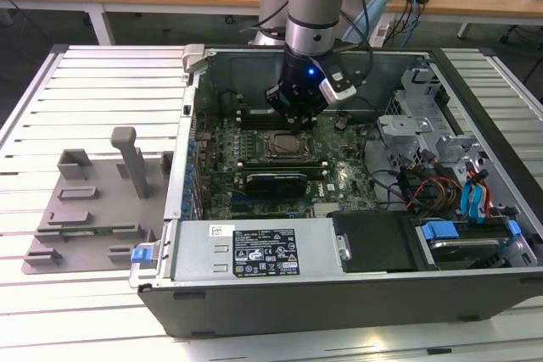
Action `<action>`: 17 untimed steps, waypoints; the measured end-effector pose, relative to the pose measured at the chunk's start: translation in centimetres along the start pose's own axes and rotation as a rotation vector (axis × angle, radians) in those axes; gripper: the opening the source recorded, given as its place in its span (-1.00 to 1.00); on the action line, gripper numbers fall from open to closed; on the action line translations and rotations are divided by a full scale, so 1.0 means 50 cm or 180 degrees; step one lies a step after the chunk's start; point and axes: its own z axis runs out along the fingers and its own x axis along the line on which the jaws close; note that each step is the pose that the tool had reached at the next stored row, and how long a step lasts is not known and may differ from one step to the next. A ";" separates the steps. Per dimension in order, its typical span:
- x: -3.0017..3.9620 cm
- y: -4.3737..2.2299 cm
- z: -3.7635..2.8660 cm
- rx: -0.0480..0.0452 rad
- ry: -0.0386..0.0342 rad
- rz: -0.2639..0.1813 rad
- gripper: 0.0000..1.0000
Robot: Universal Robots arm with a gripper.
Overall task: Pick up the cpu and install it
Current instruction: 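Install the first cpu locking lever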
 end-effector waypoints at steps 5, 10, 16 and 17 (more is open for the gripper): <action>0.000 0.000 -0.016 -0.0008 0.0000 0.0000 -0.79; 0.000 -0.005 -0.022 -0.0007 0.0000 0.0000 -0.79; 0.021 -0.008 -0.021 -0.0007 -0.0001 0.0000 -0.79; 0.023 -0.008 -0.021 -0.0007 -0.0001 0.0000 -0.79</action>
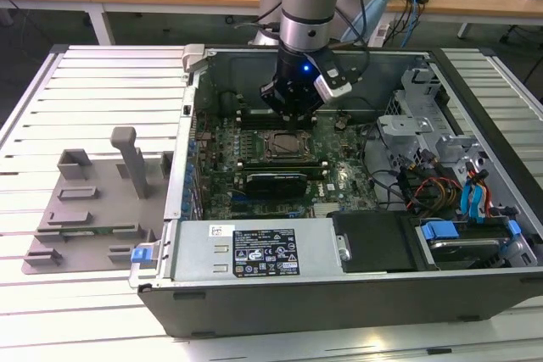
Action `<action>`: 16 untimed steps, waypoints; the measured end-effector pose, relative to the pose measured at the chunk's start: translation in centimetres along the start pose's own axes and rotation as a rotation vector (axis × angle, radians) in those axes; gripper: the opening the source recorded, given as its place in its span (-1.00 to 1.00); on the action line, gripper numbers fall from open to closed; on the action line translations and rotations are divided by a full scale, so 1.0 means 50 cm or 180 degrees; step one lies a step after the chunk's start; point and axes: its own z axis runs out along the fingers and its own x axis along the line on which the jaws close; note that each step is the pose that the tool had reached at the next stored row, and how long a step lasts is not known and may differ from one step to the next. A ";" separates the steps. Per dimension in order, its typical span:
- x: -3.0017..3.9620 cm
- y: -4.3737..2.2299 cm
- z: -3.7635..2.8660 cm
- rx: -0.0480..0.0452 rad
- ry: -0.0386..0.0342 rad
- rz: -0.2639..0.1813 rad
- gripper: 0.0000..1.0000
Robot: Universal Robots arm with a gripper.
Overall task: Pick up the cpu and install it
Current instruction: 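Install the first cpu locking lever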
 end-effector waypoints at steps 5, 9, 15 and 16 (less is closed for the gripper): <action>0.034 0.002 -0.001 0.0002 -0.0012 0.0002 -0.79; 0.045 0.001 -0.037 0.0040 -0.0061 0.0004 -0.79; 0.046 -0.021 -0.055 0.0182 -0.0056 0.0002 -0.79; 0.047 -0.028 -0.057 0.0220 -0.0054 0.0002 -0.79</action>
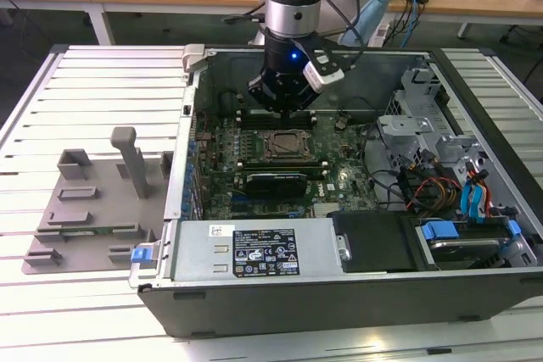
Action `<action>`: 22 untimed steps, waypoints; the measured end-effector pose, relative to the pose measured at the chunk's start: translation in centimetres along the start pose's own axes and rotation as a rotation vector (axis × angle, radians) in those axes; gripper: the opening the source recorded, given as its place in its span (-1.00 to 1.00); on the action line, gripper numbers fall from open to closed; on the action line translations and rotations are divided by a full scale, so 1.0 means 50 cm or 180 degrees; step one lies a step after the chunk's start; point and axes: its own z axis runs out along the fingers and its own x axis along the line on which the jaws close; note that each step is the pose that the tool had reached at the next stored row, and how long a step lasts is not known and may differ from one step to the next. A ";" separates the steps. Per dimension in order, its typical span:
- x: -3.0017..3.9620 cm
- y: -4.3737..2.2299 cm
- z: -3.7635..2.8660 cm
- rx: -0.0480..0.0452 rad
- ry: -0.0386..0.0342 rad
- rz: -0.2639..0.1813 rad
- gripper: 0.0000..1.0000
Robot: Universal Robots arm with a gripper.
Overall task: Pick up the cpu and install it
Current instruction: 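Install the first cpu locking lever, then install the second cpu locking lever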
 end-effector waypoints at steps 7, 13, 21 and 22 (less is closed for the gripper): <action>0.000 -0.007 -0.019 0.0024 0.0000 -0.0003 -0.79; 0.000 -0.008 -0.019 0.0024 0.0000 -0.0004 -0.79; -0.039 -0.085 -0.007 -0.0172 0.0009 -0.0003 -0.79; -0.038 -0.096 -0.006 -0.0196 0.0008 -0.0003 -0.79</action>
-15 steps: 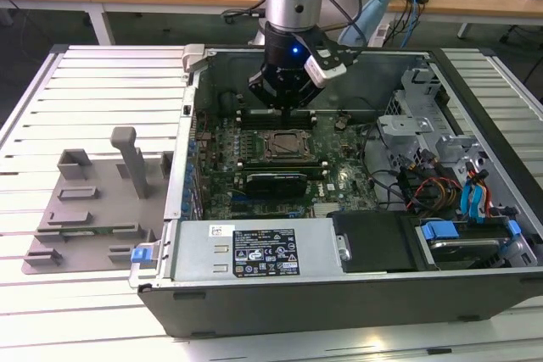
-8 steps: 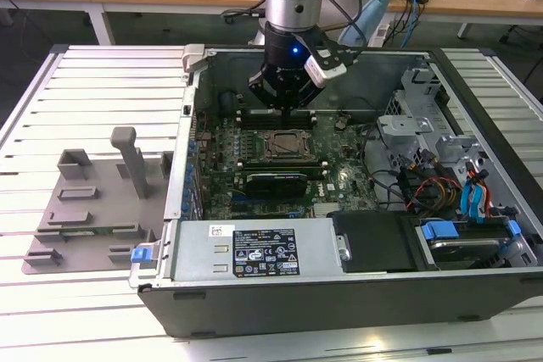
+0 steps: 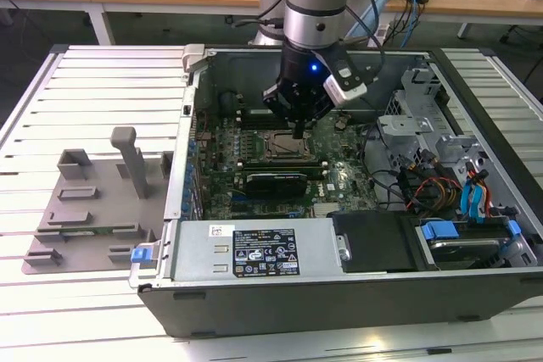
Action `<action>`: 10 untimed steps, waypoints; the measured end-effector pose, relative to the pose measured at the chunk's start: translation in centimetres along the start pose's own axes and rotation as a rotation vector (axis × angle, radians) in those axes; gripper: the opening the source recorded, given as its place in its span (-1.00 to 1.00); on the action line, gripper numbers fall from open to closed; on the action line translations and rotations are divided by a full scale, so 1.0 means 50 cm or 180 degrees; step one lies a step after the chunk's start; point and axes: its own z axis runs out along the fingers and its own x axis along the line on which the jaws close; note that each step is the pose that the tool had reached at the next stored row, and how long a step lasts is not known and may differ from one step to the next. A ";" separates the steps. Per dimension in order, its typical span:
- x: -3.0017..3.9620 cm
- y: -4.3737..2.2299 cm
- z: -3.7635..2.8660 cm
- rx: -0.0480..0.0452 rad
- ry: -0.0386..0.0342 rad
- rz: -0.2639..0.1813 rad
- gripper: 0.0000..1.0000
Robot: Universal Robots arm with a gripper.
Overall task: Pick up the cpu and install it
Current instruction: 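Install the second cpu locking lever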
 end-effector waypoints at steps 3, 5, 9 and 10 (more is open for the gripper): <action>0.002 -0.035 0.002 -0.0136 -0.0007 0.0001 -0.79; 0.004 -0.054 0.004 -0.0266 -0.0013 0.0002 -0.79; 0.036 -0.072 0.010 -0.0391 -0.0020 0.0003 -0.79; 0.060 -0.072 0.013 -0.0415 -0.0021 0.0003 -0.79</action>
